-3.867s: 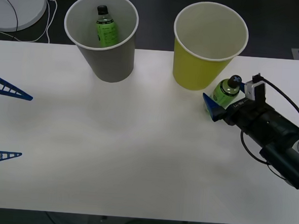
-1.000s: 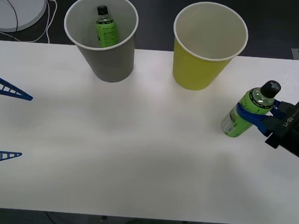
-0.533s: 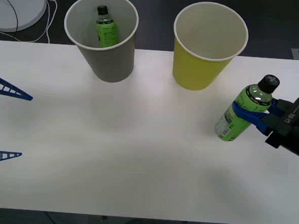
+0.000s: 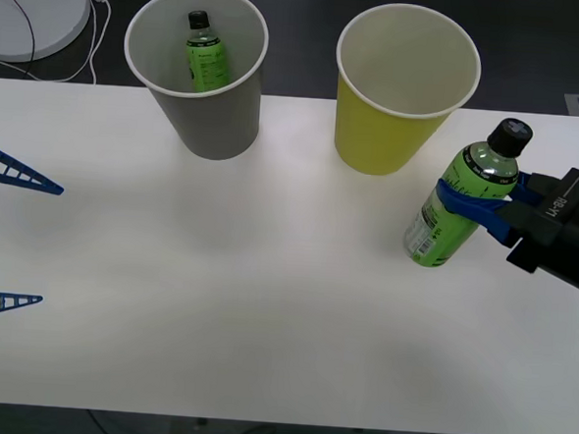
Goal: Put the can into the green bin and the plastic bottle into the gray bin
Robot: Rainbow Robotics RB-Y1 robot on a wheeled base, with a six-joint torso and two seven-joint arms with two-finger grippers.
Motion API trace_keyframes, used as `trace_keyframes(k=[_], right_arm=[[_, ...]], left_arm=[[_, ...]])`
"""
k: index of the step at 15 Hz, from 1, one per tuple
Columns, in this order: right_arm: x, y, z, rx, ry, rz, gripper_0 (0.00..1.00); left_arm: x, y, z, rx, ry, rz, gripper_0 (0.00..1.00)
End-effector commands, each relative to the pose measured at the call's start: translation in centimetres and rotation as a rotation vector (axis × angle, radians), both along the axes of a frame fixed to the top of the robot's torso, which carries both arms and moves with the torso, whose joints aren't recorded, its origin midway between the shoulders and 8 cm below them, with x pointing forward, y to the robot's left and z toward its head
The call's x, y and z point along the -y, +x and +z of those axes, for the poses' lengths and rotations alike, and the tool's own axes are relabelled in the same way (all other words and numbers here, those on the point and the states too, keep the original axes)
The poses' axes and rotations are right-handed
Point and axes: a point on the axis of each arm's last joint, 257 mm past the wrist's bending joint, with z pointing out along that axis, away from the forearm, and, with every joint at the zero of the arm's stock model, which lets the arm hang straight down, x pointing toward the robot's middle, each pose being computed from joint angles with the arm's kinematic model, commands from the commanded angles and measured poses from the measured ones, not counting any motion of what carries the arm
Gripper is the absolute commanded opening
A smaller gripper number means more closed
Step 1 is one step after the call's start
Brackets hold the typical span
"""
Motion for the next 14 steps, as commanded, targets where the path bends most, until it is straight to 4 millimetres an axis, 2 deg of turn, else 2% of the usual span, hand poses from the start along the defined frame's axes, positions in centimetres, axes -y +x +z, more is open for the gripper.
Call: trace_keyframes(k=[1, 8, 14], right_arm=[[-1.4, -0.1, 1.5, 0.027, -0.015, 0.014, 0.00], [-4.1, -0.7, 4.0, 0.045, -0.056, 0.048, 0.00], [-5.4, -0.9, 4.8, 0.046, -0.108, 0.083, 0.00]], left_arm=[[0.0, 0.0, 0.0, 0.000, 0.000, 0.000, 1.00], [0.0, 0.0, 0.0, 0.000, 0.000, 0.000, 1.00], [0.0, 0.0, 0.0, 0.000, 0.000, 0.000, 1.00]])
